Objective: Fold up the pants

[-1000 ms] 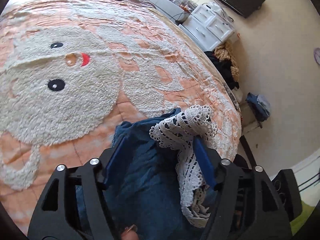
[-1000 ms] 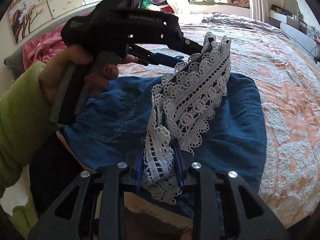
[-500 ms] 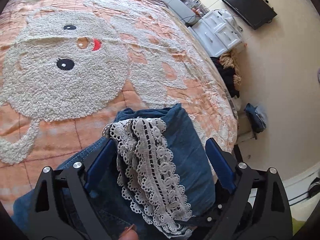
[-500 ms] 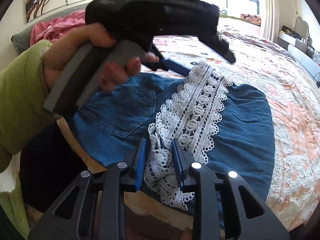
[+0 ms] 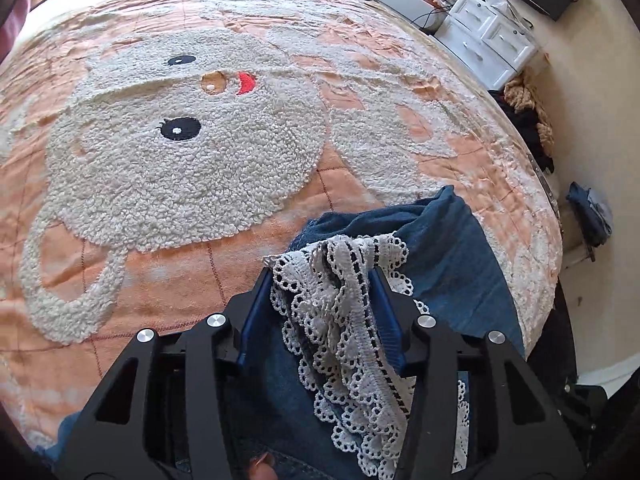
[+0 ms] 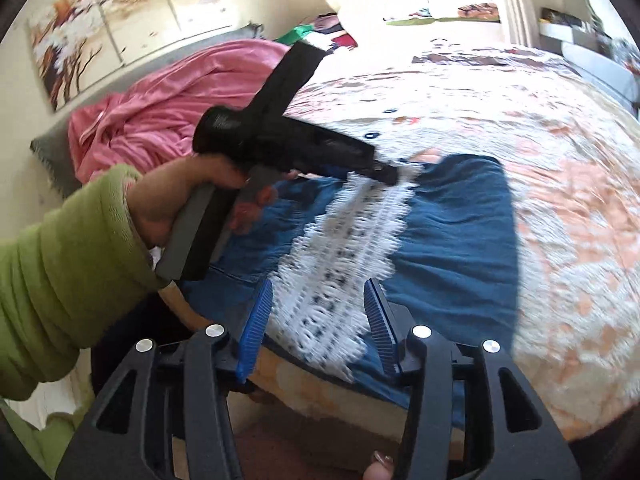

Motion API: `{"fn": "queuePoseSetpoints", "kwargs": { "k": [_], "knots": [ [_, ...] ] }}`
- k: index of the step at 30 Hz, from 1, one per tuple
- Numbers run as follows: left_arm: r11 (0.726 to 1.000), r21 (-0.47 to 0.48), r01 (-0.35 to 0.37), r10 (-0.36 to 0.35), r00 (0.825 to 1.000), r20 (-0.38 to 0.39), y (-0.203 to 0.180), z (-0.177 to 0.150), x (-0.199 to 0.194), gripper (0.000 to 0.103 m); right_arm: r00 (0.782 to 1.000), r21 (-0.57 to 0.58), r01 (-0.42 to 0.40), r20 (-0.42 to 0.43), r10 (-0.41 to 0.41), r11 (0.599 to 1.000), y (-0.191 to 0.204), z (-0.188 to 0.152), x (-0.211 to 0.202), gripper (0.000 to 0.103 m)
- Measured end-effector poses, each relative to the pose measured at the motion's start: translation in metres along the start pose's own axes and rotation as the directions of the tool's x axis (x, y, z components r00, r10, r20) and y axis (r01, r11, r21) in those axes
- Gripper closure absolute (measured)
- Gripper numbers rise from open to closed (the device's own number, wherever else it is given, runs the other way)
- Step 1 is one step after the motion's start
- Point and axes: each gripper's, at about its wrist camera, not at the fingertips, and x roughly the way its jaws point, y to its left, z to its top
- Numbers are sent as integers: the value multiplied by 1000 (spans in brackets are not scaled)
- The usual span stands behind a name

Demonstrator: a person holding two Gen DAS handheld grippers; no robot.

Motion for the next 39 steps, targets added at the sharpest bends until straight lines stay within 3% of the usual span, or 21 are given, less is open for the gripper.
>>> {"fn": "queuePoseSetpoints", "kwargs": {
  "k": [4,6,9,14,22,25,27,34,39],
  "knots": [
    [1000,-19,20,-20,1000,2,3,0,1,62,999,16,53,-6,-53,998,-4,0,-4,60],
    [1000,-20,21,-21,1000,5,3,0,1,62,998,-11,59,-34,-60,998,1,2,2,79],
    [1000,-18,20,-20,1000,8,3,-1,0,62,996,-82,50,-71,-56,995,14,-2,17,84],
    [999,-25,27,-26,1000,12,4,-2,0,61,984,-175,92,-132,-116,980,31,-10,45,88],
    [1000,-15,7,-7,1000,17,-1,-2,-1,60,989,-105,53,-131,-67,993,19,-13,44,88],
    [1000,-16,0,0,1000,17,-3,-1,-4,60,992,-34,15,-124,-19,999,9,-9,32,84],
    [1000,-13,-9,9,1000,16,-5,-1,-5,60,993,-24,28,-115,-31,999,7,-7,24,76],
    [1000,-7,-11,11,999,30,-11,-2,-16,60,997,-20,49,-66,-50,999,1,-1,-4,66],
    [1000,-7,-12,13,999,48,-16,-3,-30,57,996,1,75,-49,-75,997,-2,-2,-8,53]
  ]
}}
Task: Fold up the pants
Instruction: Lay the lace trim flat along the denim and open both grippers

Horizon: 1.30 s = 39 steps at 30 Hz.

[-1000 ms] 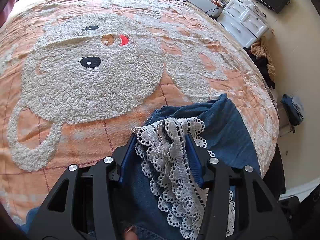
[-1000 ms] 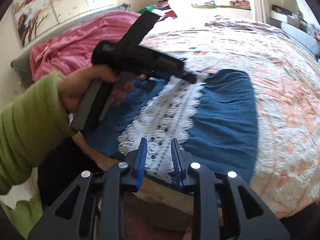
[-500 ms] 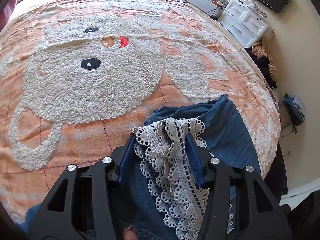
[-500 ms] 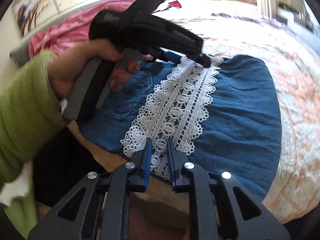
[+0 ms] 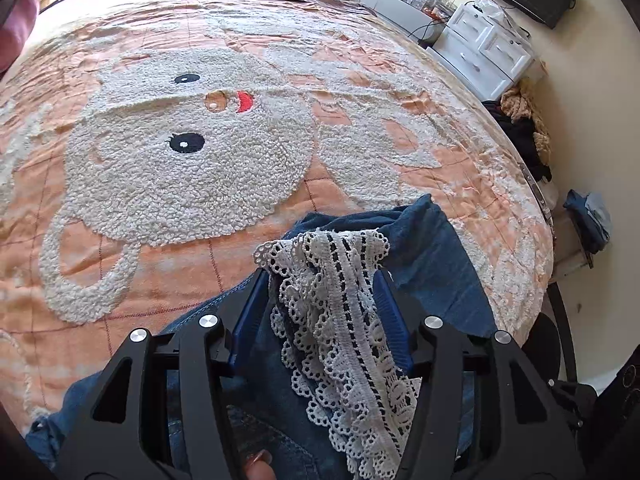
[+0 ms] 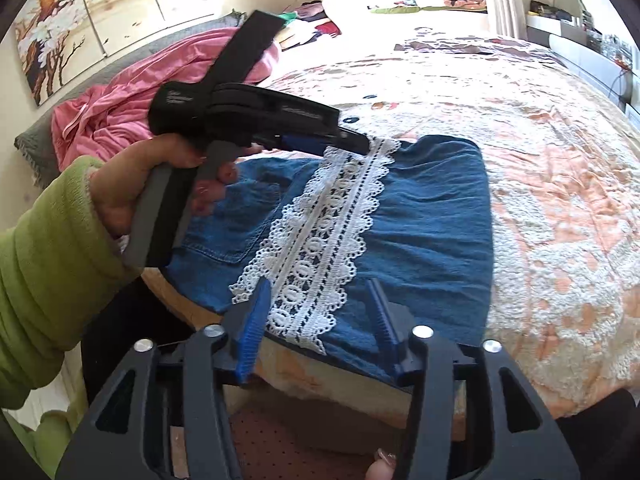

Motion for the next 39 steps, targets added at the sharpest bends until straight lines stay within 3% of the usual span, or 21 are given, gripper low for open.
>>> {"fn": "queuePoseSetpoints", "kwargs": {
  "k": [14,22,26,39],
  "knots": [
    [1000,-2,8,-8,994,108,-25,-12,-50,30,998,66,23,58,-27,998,-9,3,-15,20],
    [999,-22,-33,37,985,171,-23,-28,-79,17,996,106,35,74,-43,994,-16,5,-21,14],
    [997,-55,-57,67,978,196,-12,-38,-97,11,997,73,23,72,-28,997,-6,5,-19,13],
    [965,-216,-152,210,937,279,50,-102,-177,10,999,4,4,32,-4,1000,22,16,2,11]
  ]
}}
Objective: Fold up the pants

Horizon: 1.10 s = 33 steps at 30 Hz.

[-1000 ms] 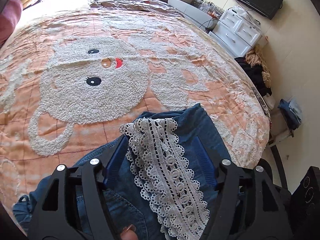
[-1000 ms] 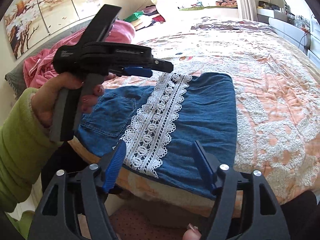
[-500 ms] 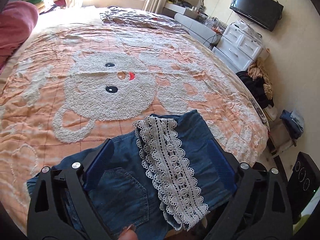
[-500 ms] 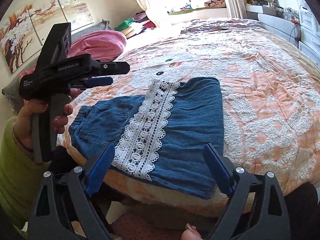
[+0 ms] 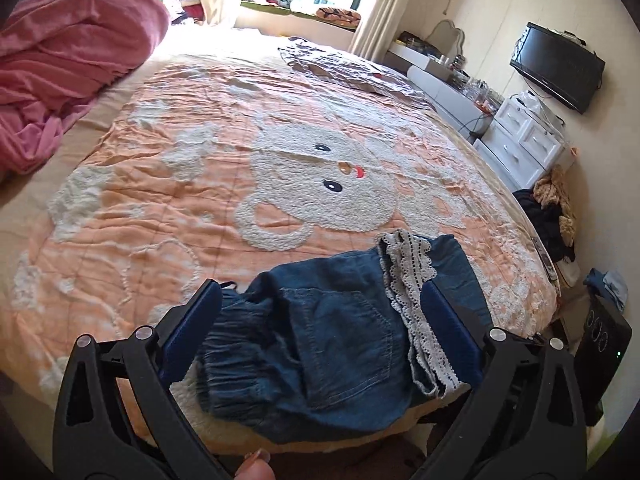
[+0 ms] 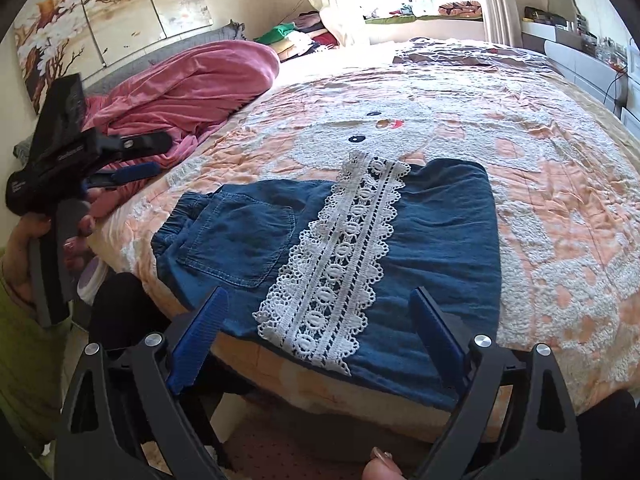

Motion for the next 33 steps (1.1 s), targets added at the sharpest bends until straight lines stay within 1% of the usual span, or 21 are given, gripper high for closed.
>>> {"fn": "queuePoseSetpoints", "kwargs": {
  "k": [3,9,17,20,22,24,28,30,33],
  "knots": [
    [999,-33,-38,38,999,15,18,-11,-14,10,1000,-16,5,-12,-5,1000,6,4,8,10],
    [991,-117,-57,58,998,6,51,-37,-28,10,1000,-70,-5,-25,4,998,23,18,22,9],
    [988,-132,-75,73,997,-21,67,-63,-32,10,999,-146,-37,-42,31,989,49,53,43,9],
    [989,-135,-58,54,998,-29,67,-71,-32,10,998,-186,-44,-52,35,981,60,66,53,8],
    [990,-128,-59,55,998,-36,65,-77,-29,10,996,-190,-67,-65,55,980,64,75,60,8],
    [990,-133,-48,43,998,-45,65,-82,-25,10,993,-191,-93,-92,77,977,67,84,71,8],
    [988,-156,-17,5,997,-77,64,-92,-11,10,987,-240,-109,-140,77,965,80,95,91,8],
    [987,-162,5,-19,996,-85,61,-96,-5,10,981,-264,-133,-175,88,955,88,99,104,8],
    [982,-186,35,-50,996,-76,57,-101,2,10,970,-293,-166,-223,101,942,100,107,122,8]
  ]
}}
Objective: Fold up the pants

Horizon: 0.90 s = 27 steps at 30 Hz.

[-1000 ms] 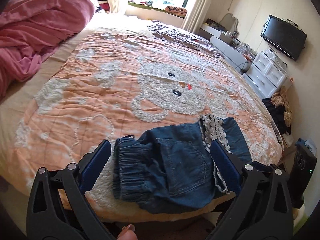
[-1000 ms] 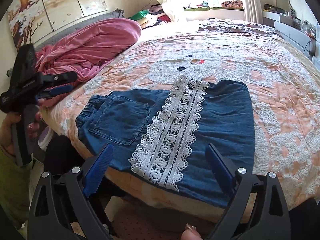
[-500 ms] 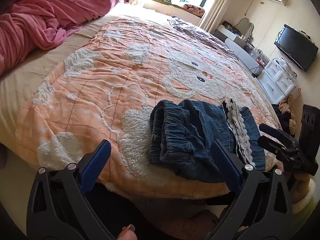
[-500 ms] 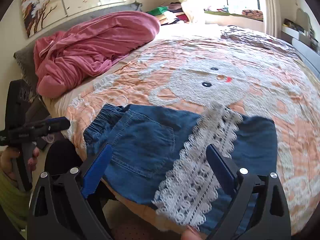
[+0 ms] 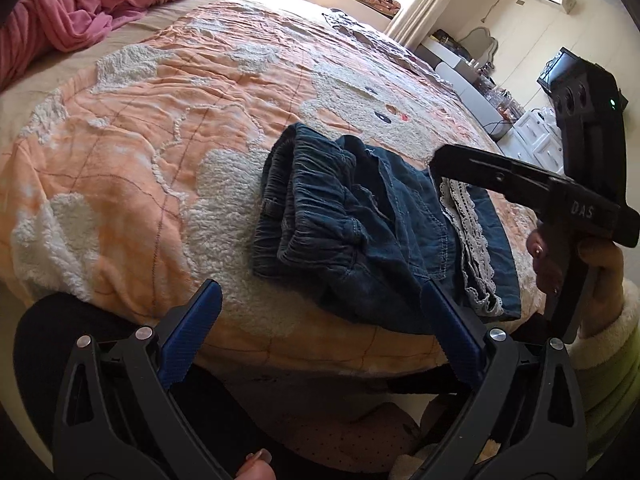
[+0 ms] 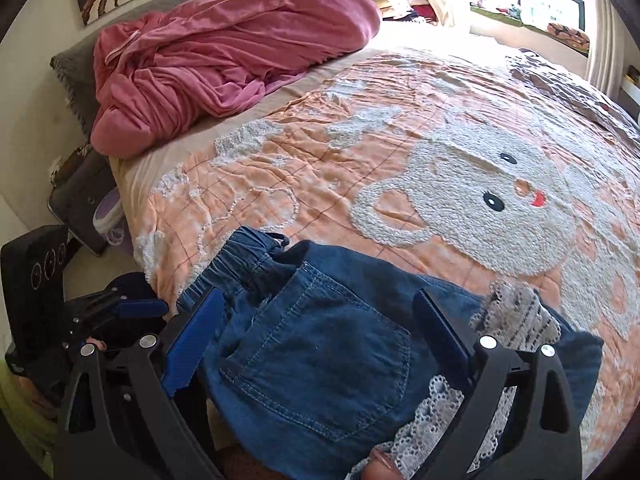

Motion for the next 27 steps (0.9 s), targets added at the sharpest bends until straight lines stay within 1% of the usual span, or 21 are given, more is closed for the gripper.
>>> {"fn": "queuePoseSetpoints", "kwargs": {
  "k": [3,6,9,11,13,16,18,19,21,22,24,25,27],
  "knots": [
    [998,-31,48,-47,999,7,-4,-4,6,10,999,-41,-25,-47,23,999,8,14,19,8],
    [998,-21,51,-51,999,-1,-8,-6,14,10,993,-63,-67,-101,60,996,15,26,41,8],
    [997,-23,71,-71,997,-6,-11,-6,18,10,986,-86,-91,-146,78,992,20,33,60,9],
    [996,-25,82,-82,997,-6,-11,-6,20,14,981,-96,-99,-175,81,990,23,38,72,9],
    [996,-29,89,-89,996,-3,-11,-6,21,17,972,-93,-127,-209,106,987,25,41,85,16],
    [995,-29,98,-98,995,-1,-12,-5,24,20,954,-57,-188,-248,169,981,23,44,103,32],
    [994,-36,102,-103,995,-3,-12,-5,27,20,941,-45,-218,-275,198,975,24,42,114,51],
    [994,-46,103,-104,995,-5,-10,-5,29,20,937,-47,-231,-279,209,972,26,40,117,54],
    [992,-61,108,-109,994,-4,-8,-6,31,20,940,-59,-241,-263,218,969,28,37,116,60],
    [992,-63,112,-113,994,-1,-8,-6,32,20,940,-49,-251,-252,231,967,26,36,112,62],
    [991,-70,116,-115,993,8,-8,-5,32,20,940,-19,-268,-222,257,963,19,36,103,69],
    [990,-72,119,-118,993,14,-8,-5,31,20,941,-12,-278,-204,270,960,16,37,97,70],
    [991,-69,118,-116,993,30,-9,-2,31,25,941,4,-298,-166,295,954,8,36,82,71]
  ]
}}
